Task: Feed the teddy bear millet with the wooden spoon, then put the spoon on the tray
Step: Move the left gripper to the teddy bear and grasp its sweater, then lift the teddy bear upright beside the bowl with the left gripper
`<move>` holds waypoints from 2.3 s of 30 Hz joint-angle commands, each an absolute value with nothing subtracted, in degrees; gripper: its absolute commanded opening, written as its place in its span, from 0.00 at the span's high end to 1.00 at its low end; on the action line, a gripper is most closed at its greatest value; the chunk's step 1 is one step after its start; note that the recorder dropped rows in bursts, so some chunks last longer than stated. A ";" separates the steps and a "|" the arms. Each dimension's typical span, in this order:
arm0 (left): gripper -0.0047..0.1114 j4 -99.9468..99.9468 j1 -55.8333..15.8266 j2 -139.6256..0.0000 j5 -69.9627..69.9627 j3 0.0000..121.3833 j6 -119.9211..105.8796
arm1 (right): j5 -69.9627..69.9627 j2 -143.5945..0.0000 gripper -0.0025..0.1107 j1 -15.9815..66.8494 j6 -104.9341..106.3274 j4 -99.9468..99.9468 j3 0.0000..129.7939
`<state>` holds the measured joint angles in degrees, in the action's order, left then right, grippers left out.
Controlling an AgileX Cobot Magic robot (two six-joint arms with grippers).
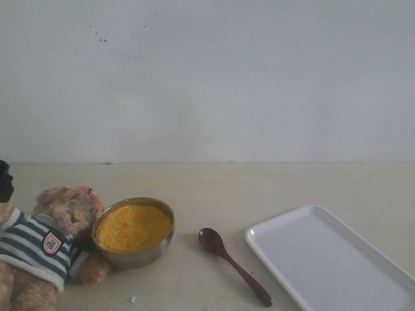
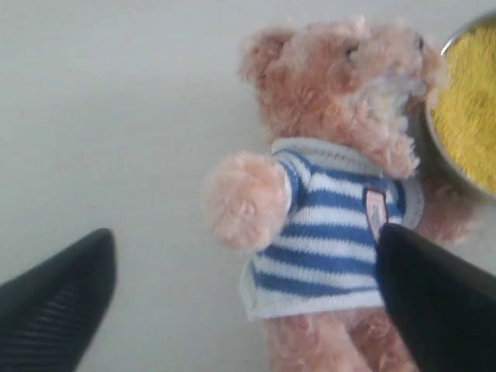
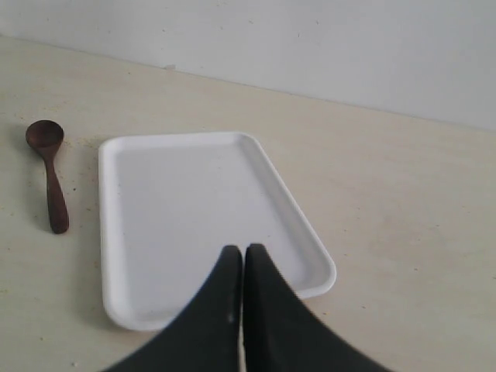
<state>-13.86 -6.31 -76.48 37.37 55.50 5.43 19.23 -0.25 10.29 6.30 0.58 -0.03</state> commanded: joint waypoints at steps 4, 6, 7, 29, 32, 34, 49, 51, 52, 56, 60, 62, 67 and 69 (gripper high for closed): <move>0.03 -4.84 -6.24 -76.51 35.75 55.55 10.46 | 18.84 0.00 0.98 10.50 6.32 0.55 0.00; 0.03 -5.31 -6.24 -76.51 37.49 55.41 10.33 | 18.84 0.00 0.98 10.50 6.32 0.55 0.00; 0.03 -6.36 -6.24 -76.51 36.57 54.61 9.98 | 18.84 0.00 0.98 10.50 6.32 0.55 0.00; 0.03 -8.56 -6.24 -101.72 5.93 46.38 12.98 | 18.84 0.00 0.98 10.50 6.32 0.55 0.00; 0.09 -8.10 -6.24 -103.27 5.77 46.82 15.86 | 18.84 0.00 0.98 10.50 6.32 0.55 0.00; 0.23 -8.10 -6.24 -103.84 5.63 47.04 15.96 | 18.84 0.00 0.98 10.50 6.32 0.55 0.00; 0.93 -8.20 -2.75 -91.13 13.78 47.03 15.62 | 18.84 0.00 0.98 10.50 6.32 0.55 0.00; 0.93 -6.20 -1.21 -86.07 14.12 47.03 15.62 | 18.84 0.00 0.98 10.50 6.32 0.55 0.00; 0.93 -4.14 -0.44 -83.35 14.28 47.03 15.62 | 18.84 0.00 0.98 10.50 6.32 0.55 0.00; 0.93 5.33 1.09 -75.87 15.66 46.41 14.55 | 18.84 0.00 0.98 10.50 6.32 0.55 0.00; 0.93 17.36 0.87 -75.02 15.90 44.34 -3.28 | 18.84 0.00 0.98 10.50 6.32 0.55 0.00; 0.93 24.34 0.87 -75.97 16.78 42.63 -15.23 | 18.84 0.00 0.98 10.50 6.32 0.55 0.00; 0.93 48.38 1.25 -79.39 20.47 38.45 -40.15 | 18.84 0.00 0.98 10.50 9.68 4.90 0.00; 0.93 61.10 2.21 -80.47 24.51 38.37 -50.35 | 19.08 0.00 0.98 10.50 9.68 7.24 0.00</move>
<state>44.07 1.32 -79.53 21.75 38.65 -37.38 19.23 -0.25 10.29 8.79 4.36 -0.03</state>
